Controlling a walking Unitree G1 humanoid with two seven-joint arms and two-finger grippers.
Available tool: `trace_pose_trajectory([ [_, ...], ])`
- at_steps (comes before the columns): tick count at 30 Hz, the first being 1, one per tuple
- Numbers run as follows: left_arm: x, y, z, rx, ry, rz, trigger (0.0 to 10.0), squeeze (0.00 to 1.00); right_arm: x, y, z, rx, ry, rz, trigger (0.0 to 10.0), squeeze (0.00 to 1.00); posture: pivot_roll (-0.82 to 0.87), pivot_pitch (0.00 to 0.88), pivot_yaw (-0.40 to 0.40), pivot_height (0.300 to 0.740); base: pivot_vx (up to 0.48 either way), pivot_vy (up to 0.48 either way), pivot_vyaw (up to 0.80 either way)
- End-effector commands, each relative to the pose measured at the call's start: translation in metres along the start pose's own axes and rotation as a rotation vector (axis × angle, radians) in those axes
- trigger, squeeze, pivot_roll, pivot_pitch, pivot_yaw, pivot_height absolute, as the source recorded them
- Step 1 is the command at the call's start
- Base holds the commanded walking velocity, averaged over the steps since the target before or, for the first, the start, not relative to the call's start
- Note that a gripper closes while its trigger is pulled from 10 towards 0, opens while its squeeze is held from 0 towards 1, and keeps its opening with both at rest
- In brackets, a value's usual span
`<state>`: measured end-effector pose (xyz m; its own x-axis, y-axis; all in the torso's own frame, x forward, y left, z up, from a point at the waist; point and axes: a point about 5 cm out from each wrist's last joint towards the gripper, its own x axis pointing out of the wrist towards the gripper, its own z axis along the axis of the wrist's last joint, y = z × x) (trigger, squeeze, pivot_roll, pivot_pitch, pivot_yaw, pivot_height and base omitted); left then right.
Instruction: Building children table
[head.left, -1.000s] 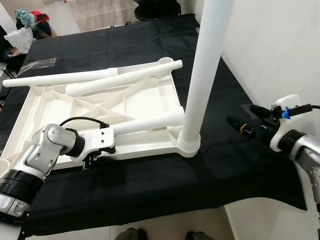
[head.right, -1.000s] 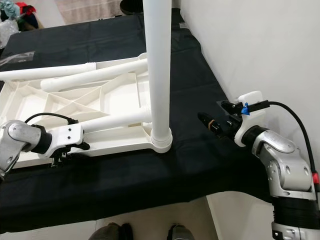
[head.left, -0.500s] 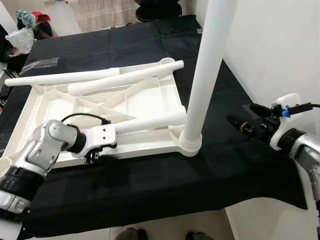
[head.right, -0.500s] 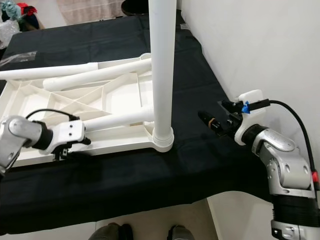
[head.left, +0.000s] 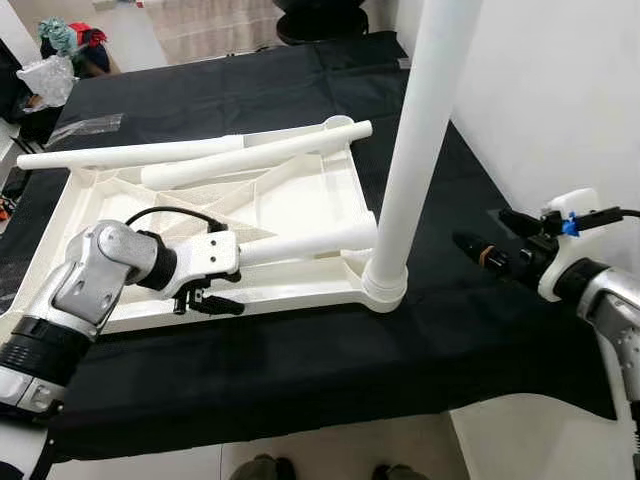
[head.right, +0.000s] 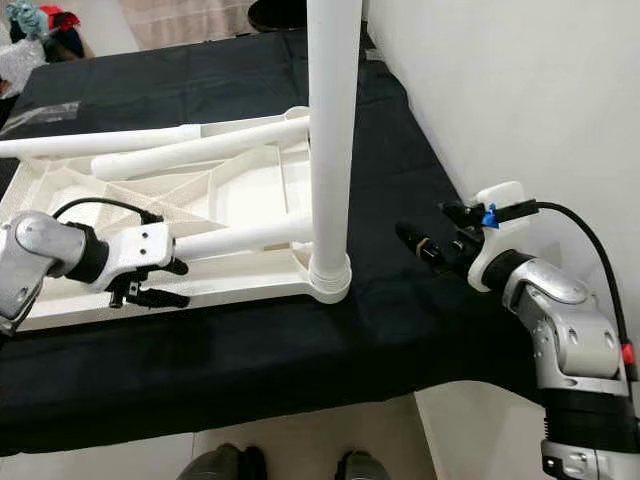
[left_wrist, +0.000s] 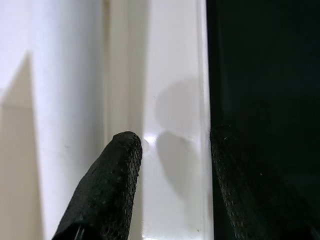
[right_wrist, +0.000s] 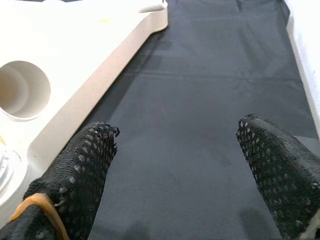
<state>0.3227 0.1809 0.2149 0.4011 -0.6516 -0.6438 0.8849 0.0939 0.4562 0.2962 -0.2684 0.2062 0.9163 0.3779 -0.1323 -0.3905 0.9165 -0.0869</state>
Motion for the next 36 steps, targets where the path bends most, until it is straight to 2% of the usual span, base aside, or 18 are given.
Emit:
trace_pose_trajectory([
  [1,-0.005,0.003,0.005,-0.012,-0.029,0.016,10.0,0.00,0.003,0.005,-0.003,0.005,0.002,0.026,10.0,0.00,0.03,0.155,0.030,0.740,0.000,0.000,0.00],
  [4,-0.006,0.006,0.010,-0.019,-0.051,0.033,10.0,0.00,0.004,0.005,-0.003,0.004,0.002,0.027,10.0,0.00,0.04,0.154,0.029,0.740,0.000,0.000,0.00],
  [6,-0.011,0.017,0.024,-0.026,-0.128,0.149,10.0,0.00,0.004,0.002,-0.003,-0.012,-0.003,0.008,10.0,0.00,0.04,0.154,0.029,0.740,0.000,0.000,0.00],
  [8,-0.011,0.017,0.024,-0.026,-0.128,0.149,10.0,0.00,0.004,0.002,-0.003,-0.012,-0.003,0.008,10.0,0.00,0.04,0.154,0.029,0.740,0.000,0.000,0.00],
  [9,-0.014,0.024,0.029,-0.037,-0.157,0.236,10.0,0.00,0.003,-0.001,-0.002,-0.018,-0.008,-0.014,10.0,0.00,0.04,0.154,0.032,0.740,0.000,0.000,0.00],
  [10,-0.014,0.024,0.029,-0.037,-0.157,0.236,10.0,0.00,0.003,-0.001,-0.002,-0.018,-0.008,-0.014,10.0,0.00,0.04,0.154,0.032,0.740,0.000,0.000,0.00],
  [11,-0.017,0.029,0.032,-0.037,-0.171,0.312,10.0,0.00,0.002,-0.005,-0.002,-0.027,-0.016,-0.034,10.0,0.00,0.04,0.154,0.032,0.740,0.000,0.000,0.00],
  [14,-0.028,0.040,0.037,-0.131,-0.246,0.606,10.0,0.00,-0.001,-0.019,0.001,-0.027,-0.039,-0.103,10.0,0.00,0.04,0.153,0.032,0.740,0.000,0.000,0.00],
  [16,-0.028,0.040,0.037,-0.131,-0.246,0.606,10.0,0.00,-0.001,-0.019,0.001,-0.027,-0.039,-0.103,10.0,0.00,0.04,0.153,0.032,0.740,0.000,0.000,0.00],
  [17,-0.030,0.041,0.038,-0.157,-0.263,0.661,10.0,0.00,-0.002,-0.022,0.002,-0.026,-0.047,-0.110,10.0,0.00,0.04,0.153,0.034,0.740,0.000,0.000,0.00],
  [18,-0.033,0.039,0.039,-0.177,-0.281,0.750,10.0,0.00,-0.004,-0.027,0.002,-0.045,-0.051,-0.133,10.0,0.00,0.04,0.153,0.034,0.740,0.000,0.000,0.00],
  [20,-0.033,0.039,0.039,-0.177,-0.281,0.750,10.0,0.00,-0.004,-0.027,0.002,-0.045,-0.051,-0.133,10.0,0.00,0.04,0.153,0.034,0.740,0.000,0.000,0.00],
  [23,-0.038,0.030,0.038,-0.218,-0.294,0.902,10.0,0.00,-0.009,-0.041,0.003,-0.080,-0.054,-0.212,10.0,0.00,0.03,0.149,0.029,0.740,0.000,0.000,0.00],
  [25,-0.038,0.030,0.038,-0.218,-0.294,0.902,10.0,0.00,-0.009,-0.041,0.003,-0.080,-0.054,-0.212,10.0,0.00,0.03,0.149,0.029,0.740,0.000,0.000,0.00],
  [28,-0.044,0.014,0.034,-0.281,-0.324,1.026,10.0,0.00,-0.023,-0.057,0.006,-0.063,-0.083,-0.241,10.0,0.00,0.03,0.143,0.029,0.740,0.000,0.000,0.00],
  [32,-0.043,-0.003,0.029,-0.354,-0.346,1.073,10.0,0.00,-0.039,-0.066,0.004,-0.041,-0.078,-0.170,10.0,0.00,0.03,0.138,0.032,0.740,0.000,0.000,0.00],
  [34,-0.033,-0.020,0.027,-0.400,-0.355,1.043,10.0,0.00,-0.052,-0.070,0.003,-0.022,-0.053,-0.083,10.0,0.00,0.03,0.138,0.032,0.740,0.000,0.000,0.00],
  [36,-0.033,-0.020,0.027,-0.400,-0.355,1.043,10.0,0.00,-0.052,-0.070,0.003,-0.022,-0.053,-0.083,10.0,0.00,0.03,0.138,0.032,0.740,0.000,0.000,0.00],
])
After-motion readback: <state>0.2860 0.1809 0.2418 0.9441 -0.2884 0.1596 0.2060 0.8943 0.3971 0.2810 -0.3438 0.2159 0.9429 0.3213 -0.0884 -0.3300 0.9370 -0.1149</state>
